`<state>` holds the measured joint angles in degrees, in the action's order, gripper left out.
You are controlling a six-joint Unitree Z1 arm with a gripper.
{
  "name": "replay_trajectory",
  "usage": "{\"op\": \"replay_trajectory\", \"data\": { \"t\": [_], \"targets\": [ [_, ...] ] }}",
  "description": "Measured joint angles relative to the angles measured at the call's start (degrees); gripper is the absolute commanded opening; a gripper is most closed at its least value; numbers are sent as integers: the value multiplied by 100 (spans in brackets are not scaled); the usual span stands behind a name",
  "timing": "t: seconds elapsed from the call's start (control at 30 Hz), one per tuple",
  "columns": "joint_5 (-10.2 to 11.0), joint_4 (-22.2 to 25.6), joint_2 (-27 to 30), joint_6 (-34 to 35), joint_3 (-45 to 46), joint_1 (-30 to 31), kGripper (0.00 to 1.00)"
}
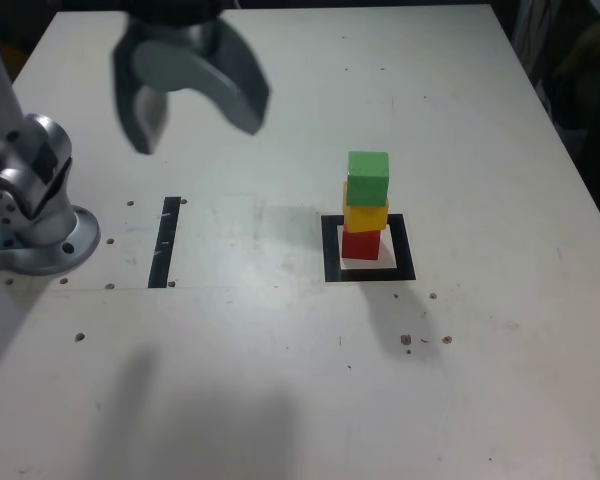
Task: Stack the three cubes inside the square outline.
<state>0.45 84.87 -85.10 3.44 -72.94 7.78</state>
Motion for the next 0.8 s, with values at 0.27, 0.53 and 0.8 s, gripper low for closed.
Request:
{"op": "replay_trajectory", "data": {
  "t": [0.27,0.53,0.8],
  "targets": [
    [-58,-1151,205,1,1598,0,100],
    [-99,-1633,269,-52,2654,0,100],
    [-134,-2281,150,-128,3240,0,100]
  ]
}}
